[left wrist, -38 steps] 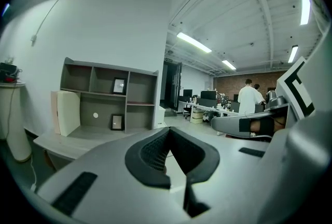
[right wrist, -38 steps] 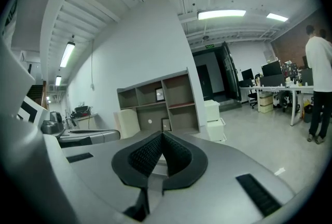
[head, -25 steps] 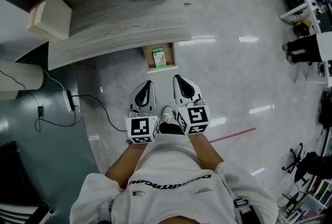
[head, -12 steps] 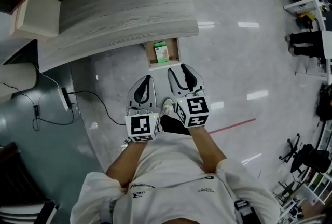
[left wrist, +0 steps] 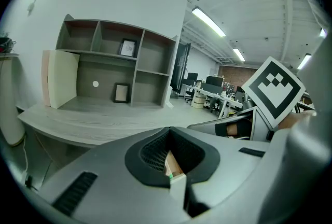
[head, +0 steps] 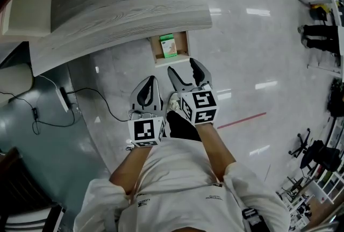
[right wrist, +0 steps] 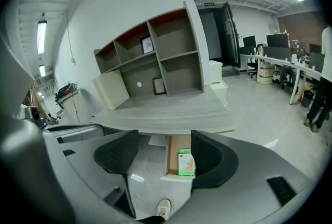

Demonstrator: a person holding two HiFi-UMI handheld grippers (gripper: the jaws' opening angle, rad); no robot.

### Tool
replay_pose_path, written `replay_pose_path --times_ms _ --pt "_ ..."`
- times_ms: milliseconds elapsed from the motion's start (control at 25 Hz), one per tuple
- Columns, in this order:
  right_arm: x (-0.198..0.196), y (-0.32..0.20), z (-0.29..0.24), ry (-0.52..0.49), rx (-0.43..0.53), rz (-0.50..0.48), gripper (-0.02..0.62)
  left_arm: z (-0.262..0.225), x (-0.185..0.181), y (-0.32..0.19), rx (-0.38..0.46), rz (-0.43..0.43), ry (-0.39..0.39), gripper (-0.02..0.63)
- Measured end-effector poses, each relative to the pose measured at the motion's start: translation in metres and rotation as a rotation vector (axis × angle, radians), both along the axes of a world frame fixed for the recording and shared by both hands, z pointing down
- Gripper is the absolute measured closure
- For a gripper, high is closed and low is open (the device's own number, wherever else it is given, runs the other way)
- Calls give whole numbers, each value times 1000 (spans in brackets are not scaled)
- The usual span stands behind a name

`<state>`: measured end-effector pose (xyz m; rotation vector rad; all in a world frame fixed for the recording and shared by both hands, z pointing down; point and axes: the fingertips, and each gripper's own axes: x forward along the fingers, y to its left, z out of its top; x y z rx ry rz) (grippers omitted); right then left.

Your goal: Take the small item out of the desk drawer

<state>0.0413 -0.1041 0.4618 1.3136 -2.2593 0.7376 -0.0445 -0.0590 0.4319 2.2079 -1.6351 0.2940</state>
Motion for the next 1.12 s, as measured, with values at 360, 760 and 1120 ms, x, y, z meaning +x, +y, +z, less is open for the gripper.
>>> replay_pose_path --times_ms 360,760,1120 --pt "1 -7 36 18 -65 14 194 21 -6 -1 -23 12 -3 591" --pt "-4 -15 80 37 -126 20 152 41 -16 -1 -51 -9 -3 591" --pt "-11 -23 125 72 -171 19 153 59 -21 -8 -48 -2 -10 591"
